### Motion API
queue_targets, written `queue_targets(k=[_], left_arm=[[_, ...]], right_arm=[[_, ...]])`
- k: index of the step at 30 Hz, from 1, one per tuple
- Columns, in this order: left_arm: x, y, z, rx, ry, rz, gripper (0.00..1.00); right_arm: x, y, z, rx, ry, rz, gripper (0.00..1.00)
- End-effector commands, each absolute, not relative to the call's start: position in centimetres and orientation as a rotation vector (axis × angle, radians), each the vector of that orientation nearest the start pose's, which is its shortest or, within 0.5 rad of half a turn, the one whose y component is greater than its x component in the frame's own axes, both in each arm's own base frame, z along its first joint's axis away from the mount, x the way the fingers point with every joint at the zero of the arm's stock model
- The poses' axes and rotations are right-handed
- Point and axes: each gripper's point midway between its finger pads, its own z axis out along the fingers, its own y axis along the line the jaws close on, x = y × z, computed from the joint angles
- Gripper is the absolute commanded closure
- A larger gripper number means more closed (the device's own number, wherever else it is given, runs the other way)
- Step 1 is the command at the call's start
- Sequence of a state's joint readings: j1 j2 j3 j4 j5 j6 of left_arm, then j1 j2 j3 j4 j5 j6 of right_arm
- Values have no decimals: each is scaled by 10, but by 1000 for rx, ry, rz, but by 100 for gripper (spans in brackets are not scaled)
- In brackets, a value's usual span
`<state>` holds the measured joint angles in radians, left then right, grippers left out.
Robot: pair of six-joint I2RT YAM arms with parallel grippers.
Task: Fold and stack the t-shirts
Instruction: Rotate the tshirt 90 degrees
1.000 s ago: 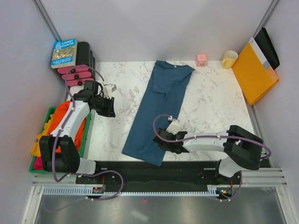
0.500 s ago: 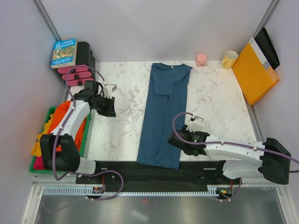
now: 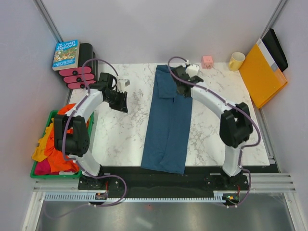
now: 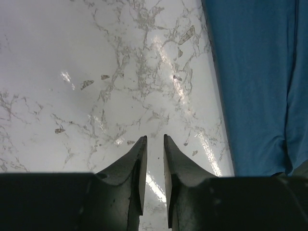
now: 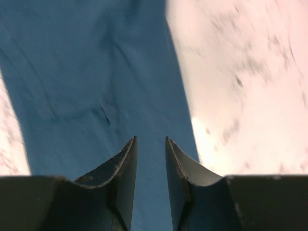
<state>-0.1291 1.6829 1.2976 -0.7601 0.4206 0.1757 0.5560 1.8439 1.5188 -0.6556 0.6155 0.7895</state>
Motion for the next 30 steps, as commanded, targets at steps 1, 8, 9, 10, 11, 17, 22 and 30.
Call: queue_targets(k=[1,8,9,10,11,17,22,30], left_arm=[[365,-115,116,465,2600,-532,74],[358,-110,111,476,2615,-506,74],[358,-109,111,477,2617,-500,74],[357,-109,111,478,2617,-495,74],[357,-108,111,479,2619,-489,74],[354,-104,103,493,2643,-468,74],[353,-104,94,477,2675,-474,74],[350,-102,83,480,2706,-463,74]], right_arm=[[495,168,141,311,2329,-172,64],[566,189,118,268,2329,-86,65],[569,192,108,265,2346,-68,65],[570,193,88,264,2384,-64,66],[572,195,82,262,2389,-55,66],[565,208,29,242,2487,-3,66],[559,232,-6,172,2579,137,62],[552,290,-26,75,2627,478,56]])
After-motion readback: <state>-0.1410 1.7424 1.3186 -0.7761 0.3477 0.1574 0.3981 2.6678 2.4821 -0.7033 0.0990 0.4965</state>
